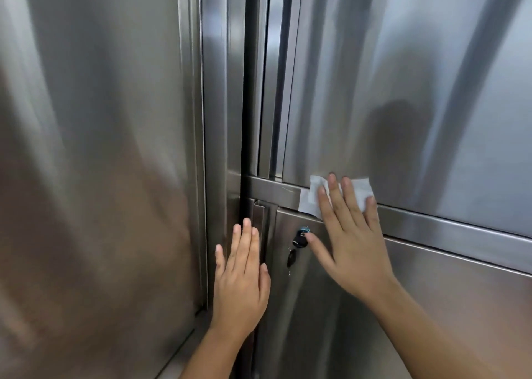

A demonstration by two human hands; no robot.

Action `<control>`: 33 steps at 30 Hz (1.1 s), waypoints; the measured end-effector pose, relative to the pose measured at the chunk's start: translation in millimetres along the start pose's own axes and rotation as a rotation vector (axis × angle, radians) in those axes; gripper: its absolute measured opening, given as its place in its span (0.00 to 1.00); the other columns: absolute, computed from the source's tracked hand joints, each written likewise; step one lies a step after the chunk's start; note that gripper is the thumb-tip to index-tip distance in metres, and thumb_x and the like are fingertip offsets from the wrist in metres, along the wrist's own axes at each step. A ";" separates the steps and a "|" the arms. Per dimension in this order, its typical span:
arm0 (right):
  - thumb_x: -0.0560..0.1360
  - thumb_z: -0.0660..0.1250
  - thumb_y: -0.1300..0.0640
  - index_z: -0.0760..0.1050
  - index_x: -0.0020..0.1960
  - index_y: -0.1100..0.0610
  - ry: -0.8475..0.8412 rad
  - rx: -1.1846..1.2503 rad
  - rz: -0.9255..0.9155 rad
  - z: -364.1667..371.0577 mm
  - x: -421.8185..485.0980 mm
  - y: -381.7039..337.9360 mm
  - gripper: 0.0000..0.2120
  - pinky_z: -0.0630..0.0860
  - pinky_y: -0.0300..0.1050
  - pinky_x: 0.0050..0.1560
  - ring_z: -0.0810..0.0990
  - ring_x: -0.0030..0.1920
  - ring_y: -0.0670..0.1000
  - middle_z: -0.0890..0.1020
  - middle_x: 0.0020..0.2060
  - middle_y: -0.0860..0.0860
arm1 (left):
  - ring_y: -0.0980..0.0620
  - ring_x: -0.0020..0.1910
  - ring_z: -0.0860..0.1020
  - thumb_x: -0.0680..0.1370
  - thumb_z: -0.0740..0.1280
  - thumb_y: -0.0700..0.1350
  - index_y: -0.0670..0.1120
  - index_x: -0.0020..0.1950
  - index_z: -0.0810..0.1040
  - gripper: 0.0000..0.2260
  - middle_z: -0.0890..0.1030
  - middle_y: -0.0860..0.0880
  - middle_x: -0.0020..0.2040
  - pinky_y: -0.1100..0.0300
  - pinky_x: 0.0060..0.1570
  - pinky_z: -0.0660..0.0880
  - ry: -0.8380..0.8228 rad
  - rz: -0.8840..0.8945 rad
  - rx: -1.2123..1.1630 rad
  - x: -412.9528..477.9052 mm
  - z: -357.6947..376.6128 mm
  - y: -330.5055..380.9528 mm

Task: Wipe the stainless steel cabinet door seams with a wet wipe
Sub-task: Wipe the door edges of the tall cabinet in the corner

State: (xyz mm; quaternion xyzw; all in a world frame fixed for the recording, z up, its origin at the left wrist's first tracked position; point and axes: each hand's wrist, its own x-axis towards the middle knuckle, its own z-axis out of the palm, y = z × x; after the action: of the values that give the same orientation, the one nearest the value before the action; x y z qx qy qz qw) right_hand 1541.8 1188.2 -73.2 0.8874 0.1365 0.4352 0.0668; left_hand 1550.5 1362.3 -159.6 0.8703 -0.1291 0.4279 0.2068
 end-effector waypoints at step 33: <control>0.77 0.41 0.40 0.39 0.76 0.50 0.178 -0.439 -0.123 152.1 -89.5 -48.3 0.31 0.37 0.61 0.70 0.36 0.74 0.57 0.38 0.75 0.54 | 0.42 0.73 0.55 0.75 0.53 0.47 0.36 0.72 0.61 0.27 0.59 0.38 0.73 0.48 0.71 0.47 0.500 0.285 -0.020 -89.7 150.8 -58.6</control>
State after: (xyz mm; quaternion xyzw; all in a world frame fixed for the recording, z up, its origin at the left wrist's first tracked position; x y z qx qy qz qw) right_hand 1600.9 1207.3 -245.3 0.7999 0.0979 0.5258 0.2721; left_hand 1624.5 1347.2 -328.5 0.7087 -0.1996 0.6527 0.1786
